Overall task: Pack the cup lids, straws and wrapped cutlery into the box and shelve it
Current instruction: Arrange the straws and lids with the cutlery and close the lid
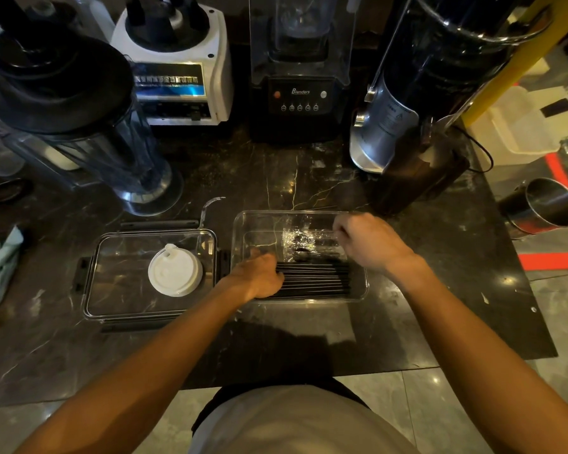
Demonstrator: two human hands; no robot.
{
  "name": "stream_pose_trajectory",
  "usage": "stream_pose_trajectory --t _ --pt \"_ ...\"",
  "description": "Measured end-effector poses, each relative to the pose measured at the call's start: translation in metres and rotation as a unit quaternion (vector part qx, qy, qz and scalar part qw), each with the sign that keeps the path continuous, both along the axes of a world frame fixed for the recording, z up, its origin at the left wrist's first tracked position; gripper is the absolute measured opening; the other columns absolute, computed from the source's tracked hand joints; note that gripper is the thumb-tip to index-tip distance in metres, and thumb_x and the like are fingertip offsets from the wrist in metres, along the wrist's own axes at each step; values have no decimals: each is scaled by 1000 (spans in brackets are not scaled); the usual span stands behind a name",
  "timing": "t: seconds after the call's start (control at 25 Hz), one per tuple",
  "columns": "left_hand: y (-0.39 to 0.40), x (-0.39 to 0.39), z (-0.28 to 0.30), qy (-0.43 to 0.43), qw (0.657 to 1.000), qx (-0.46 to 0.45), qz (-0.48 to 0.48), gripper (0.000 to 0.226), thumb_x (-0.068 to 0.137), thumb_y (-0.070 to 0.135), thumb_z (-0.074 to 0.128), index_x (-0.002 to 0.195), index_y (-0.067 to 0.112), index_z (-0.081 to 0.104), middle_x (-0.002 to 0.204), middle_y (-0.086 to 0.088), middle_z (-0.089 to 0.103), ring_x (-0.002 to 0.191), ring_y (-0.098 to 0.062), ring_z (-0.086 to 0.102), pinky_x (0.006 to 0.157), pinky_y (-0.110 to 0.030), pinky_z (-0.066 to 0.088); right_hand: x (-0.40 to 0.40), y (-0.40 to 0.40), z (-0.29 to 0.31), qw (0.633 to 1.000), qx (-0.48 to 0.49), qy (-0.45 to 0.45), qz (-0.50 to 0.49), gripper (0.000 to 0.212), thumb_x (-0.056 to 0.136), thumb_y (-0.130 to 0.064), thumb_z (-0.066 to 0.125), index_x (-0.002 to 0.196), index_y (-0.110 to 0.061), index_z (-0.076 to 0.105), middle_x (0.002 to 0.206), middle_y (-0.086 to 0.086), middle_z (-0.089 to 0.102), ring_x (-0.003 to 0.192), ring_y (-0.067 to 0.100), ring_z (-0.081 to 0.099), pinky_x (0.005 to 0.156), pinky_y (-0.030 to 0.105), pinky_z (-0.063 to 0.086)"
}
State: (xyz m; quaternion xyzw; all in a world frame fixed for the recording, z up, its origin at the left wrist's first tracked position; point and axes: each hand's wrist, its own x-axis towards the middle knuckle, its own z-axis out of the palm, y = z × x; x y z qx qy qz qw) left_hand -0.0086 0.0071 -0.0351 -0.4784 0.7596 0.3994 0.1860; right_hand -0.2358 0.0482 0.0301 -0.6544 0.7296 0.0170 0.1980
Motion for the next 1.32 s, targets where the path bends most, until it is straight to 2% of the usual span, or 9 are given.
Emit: stream_pose_trajectory --t 0.16,0.36,0.48,0.6,0.76,0.84,0.96,1.12,1.32 --pt "1 -3 7 -12 998 -64 -23 42 102 39 54 134 12 55 148 -16 47 114 -28 64 91 -35 52 0 -5 9 1000 -4 -1 12 10 99 -19 57 94 -19 66 94 3 68 86 28 67 71 39 51" --pt "-6 1 9 19 999 -41 -15 30 104 32 53 123 11 62 120 -11 67 100 -19 63 81 -28 47 11 -13 13 999 -23 -5 38 12 101 -22 57 95 -19 67 93 2 69 83 23 67 71 37 52" --pt "-8 6 13 47 999 -1 -17 44 102 36 55 142 19 51 136 -9 59 113 -22 62 93 -34 50 19 -21 18 998 -27 -14 56 12 101 -23 57 95 -20 67 93 1 70 83 22 67 74 40 55" --pt "-16 19 27 117 993 24 6 45 101 38 56 143 25 51 133 -3 65 115 -21 64 101 -41 52 36 -34 29 997 -27 -25 67 12 102 -25 57 97 -21 67 94 0 69 84 19 65 75 39 55" --pt "-42 70 61 241 957 -17 163 26 104 25 58 127 15 63 112 -2 72 86 -12 73 74 -25 59 73 -61 44 989 -60 -115 72 13 102 -25 58 96 -22 68 87 -2 71 80 16 67 71 39 56" --pt "-54 106 66 230 935 -112 245 17 102 20 59 114 16 69 98 0 73 79 -12 72 76 -29 59 103 -76 41 977 -68 -190 66 12 102 -26 59 95 -24 69 83 -3 72 77 15 68 68 38 55" --pt "-57 158 50 172 897 -182 364 18 98 20 60 110 14 71 99 -3 73 91 -21 70 82 -34 52 163 -93 19 959 -36 -276 49 8 98 -25 64 94 -30 68 85 -11 70 80 9 67 75 34 57" --pt "-32 201 19 157 882 -135 424 19 99 30 61 106 16 72 102 -4 74 98 -22 69 79 -32 50 223 -102 -22 962 69 -262 37 25 100 -26 62 124 -17 66 108 0 68 106 19 67 95 39 55" --pt "-4 210 -10 131 895 -68 422 27 99 32 62 112 9 71 99 -6 72 93 -25 70 78 -34 51 243 -93 -58 972 136 -192 0 18 99 -33 59 103 -17 66 104 7 68 102 28 66 75 30 43"
